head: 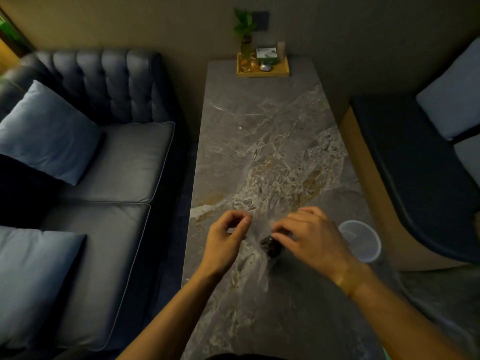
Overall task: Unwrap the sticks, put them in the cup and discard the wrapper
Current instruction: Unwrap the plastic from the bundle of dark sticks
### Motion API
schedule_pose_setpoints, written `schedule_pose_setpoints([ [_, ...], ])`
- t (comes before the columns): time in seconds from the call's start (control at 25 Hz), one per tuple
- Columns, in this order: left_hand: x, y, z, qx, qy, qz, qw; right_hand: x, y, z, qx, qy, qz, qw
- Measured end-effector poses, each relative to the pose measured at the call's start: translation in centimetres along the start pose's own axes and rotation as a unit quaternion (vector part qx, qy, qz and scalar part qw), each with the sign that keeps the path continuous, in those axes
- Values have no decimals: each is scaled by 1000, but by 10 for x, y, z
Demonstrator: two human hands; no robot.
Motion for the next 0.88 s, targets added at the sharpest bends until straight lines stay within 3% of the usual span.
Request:
schedule_pose_setpoints([
  [0.16,33,-5,0,8,35,13,999,-8,5,11,-58,-62,27,996],
  [0.32,107,-27,-37,179,127,122,968,-18,3,21,-68,-147,98,982],
  [0.4,133,-30,-48,225,137,182,947,-23,3,23,-76,-174,125,974],
  [0.6,149,-31,-29,164,154,177,958,-36,6,15,-99,-250,269,925],
  [0.88,127,-15,-6,85,44,217,972,-68,44,-20,-193,-326,347,858],
])
Point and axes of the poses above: each hand's wrist, its own z-axis towards the middle knuckle, its own y-axis out of the back of the hand, x = y × z, the point moved 6 cm from there along z, towards the middle knuckle, and after that the axes turned 15 degrees about z, right-handed, at the moved point
